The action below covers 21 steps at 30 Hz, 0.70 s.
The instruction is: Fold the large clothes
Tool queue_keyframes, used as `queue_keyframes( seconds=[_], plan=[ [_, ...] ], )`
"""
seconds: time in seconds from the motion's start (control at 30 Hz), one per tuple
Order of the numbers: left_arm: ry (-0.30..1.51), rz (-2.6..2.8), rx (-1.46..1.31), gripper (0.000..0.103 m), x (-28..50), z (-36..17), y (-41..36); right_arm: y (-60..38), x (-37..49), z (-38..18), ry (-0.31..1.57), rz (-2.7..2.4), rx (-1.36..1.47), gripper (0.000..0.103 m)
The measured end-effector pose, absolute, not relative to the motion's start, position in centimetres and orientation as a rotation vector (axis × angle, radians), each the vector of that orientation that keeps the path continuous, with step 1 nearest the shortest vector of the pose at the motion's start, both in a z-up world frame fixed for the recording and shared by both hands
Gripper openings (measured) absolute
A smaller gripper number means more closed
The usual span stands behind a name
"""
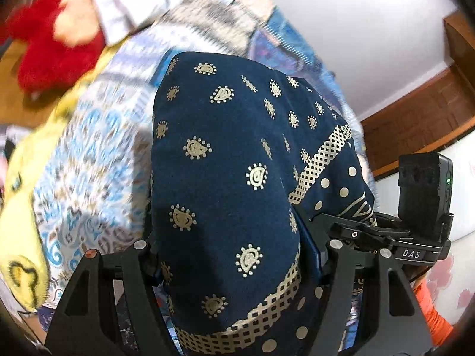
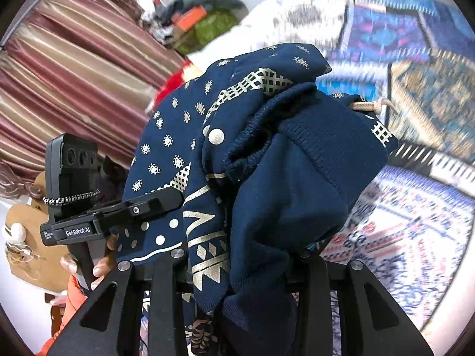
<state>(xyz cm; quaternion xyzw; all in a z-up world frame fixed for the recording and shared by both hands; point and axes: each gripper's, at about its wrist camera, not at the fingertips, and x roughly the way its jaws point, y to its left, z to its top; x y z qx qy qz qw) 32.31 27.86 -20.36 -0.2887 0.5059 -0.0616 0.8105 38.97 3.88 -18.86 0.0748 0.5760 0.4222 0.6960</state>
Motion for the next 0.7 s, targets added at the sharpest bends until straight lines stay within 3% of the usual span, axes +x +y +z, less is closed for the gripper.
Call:
queue_keyframes(
  seconds=[0.17, 0.3, 0.43, 0.57, 0.63, 0.7],
  plan=[
    [1.146, -0.105, -0.550, 0.071, 32.3, -24.9, 27.9, 6.1, 40.0, -24.5, 1.413, 0.904, 0.106, 0.032],
    [1.125, -0.118, -0.442, 0.076, 32.2, -25.3, 26.7, 6.7, 40.6, -26.9, 1.459, 0.887, 0.044, 0.037],
    [1.126, -0.093, -0.411, 0.077, 31.4, -24.3, 26.7, 5.6, 40.8, -26.2, 1.464, 0.859, -0.008, 0.052],
    [1.056, -0.013, -0.297, 0.077, 29.3, -20.9, 26.2, 3.7, 40.0, -23.5, 1.369, 0.835, -0.082, 0.053],
    [1.005, 0.005, -0.229, 0.082, 28.6, -19.3, 25.8, 3.4, 39.2, -22.1, 1.315, 0.849, -0.102, 0.055],
    [0.971, -0.006, -0.207, 0.098, 27.8, -18.3, 25.1, 3.7, 38.4, -20.9, 1.273, 0.874, -0.098, 0.073]
  ],
)
